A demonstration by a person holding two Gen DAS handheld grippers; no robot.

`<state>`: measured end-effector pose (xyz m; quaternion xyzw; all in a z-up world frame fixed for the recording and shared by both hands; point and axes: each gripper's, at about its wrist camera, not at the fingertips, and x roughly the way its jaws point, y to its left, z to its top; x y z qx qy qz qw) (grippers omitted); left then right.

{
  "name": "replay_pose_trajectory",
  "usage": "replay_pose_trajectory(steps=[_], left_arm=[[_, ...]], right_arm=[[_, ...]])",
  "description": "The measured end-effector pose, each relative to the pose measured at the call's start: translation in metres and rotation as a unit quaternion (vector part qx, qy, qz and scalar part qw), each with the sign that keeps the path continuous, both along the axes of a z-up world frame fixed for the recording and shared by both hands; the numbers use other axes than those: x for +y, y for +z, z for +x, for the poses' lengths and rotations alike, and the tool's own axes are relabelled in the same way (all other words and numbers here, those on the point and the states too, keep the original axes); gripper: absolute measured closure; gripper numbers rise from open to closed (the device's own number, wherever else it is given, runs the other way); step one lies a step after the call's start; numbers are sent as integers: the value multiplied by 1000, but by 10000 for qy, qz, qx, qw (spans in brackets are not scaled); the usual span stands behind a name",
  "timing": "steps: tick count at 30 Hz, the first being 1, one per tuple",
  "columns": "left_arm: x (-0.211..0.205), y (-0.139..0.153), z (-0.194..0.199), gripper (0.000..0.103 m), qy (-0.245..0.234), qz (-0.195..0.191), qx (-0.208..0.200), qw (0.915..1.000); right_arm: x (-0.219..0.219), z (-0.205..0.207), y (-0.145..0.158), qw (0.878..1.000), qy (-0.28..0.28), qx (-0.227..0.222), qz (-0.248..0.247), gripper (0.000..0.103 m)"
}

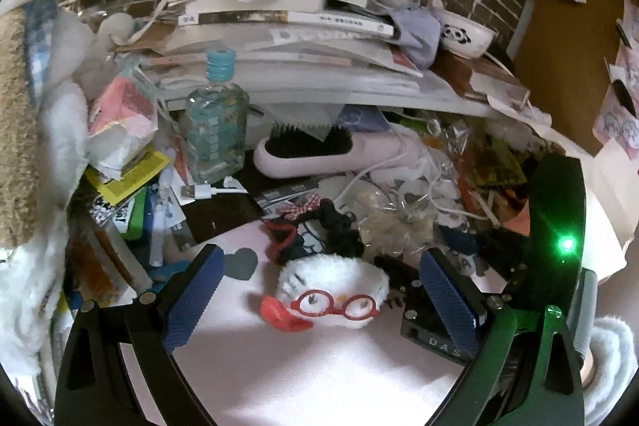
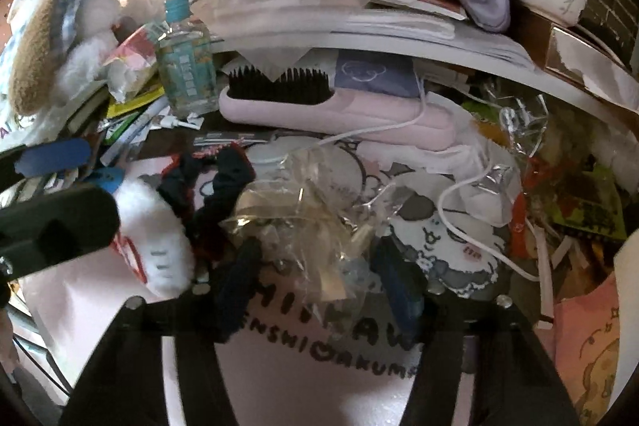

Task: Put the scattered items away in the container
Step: 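Grasp the clear plastic bag with the right gripper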

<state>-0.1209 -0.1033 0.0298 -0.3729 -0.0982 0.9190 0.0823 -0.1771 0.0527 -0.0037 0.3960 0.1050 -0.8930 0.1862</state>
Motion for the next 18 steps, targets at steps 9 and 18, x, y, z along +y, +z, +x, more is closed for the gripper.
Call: replay_pose_trajectory(steps=[9,18], left_arm=[[-4,-2,-2,5,39,88,-39,9999],[0,-3,1,5,18,133,-62,9999]], right_arm=[[-7,1,2,9998,87,8,170,81],[2,15,7,9991,-181,179,345,88]])
